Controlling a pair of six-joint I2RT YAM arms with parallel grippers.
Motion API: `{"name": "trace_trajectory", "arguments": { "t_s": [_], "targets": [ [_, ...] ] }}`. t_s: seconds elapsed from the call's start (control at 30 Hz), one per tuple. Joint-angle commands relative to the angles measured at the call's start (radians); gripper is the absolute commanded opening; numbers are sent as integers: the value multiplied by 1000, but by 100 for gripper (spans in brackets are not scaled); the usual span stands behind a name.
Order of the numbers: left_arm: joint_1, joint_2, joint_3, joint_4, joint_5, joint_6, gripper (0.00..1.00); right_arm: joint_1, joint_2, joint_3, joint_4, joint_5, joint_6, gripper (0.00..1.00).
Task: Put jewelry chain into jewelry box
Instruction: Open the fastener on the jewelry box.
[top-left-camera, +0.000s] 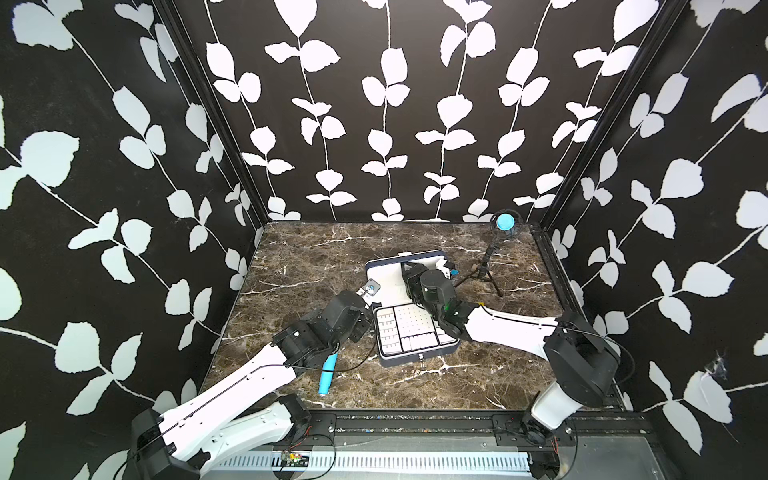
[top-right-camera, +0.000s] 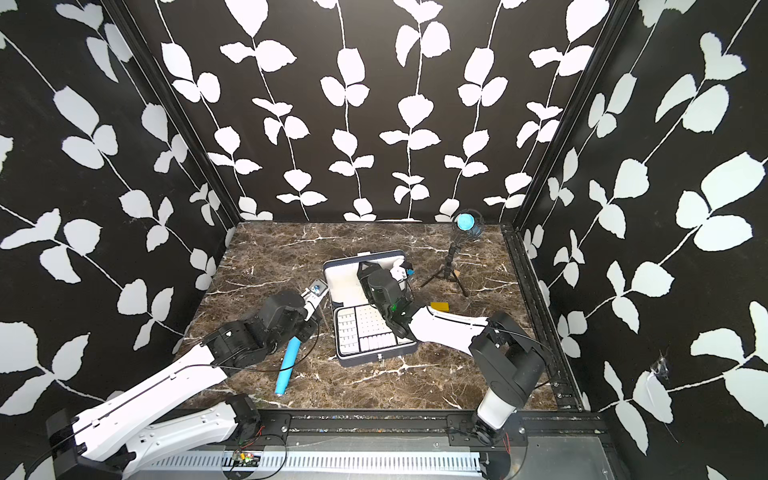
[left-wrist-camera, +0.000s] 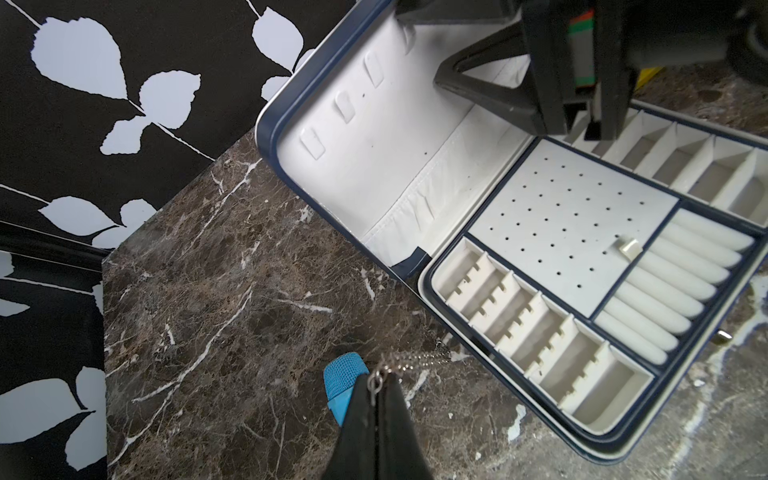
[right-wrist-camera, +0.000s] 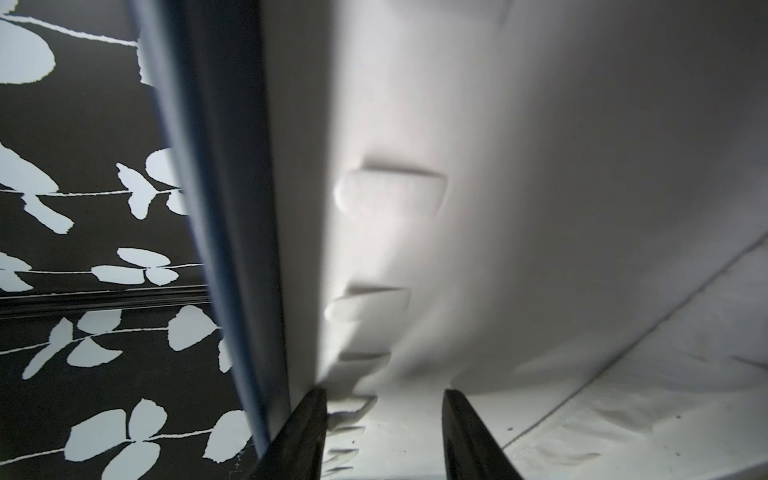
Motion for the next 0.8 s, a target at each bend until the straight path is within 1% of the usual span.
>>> {"name": "trace_trajectory", "arguments": {
  "t_s": [0.0, 0.77],
  "targets": [
    [3, -19, -14, 25, 2, 9, 1, 7, 3, -20, 23, 1, -6, 45],
    [3, -23, -16, 28, 1, 10, 1, 13, -14, -69, 12, -19, -6, 32]
  ]
}}
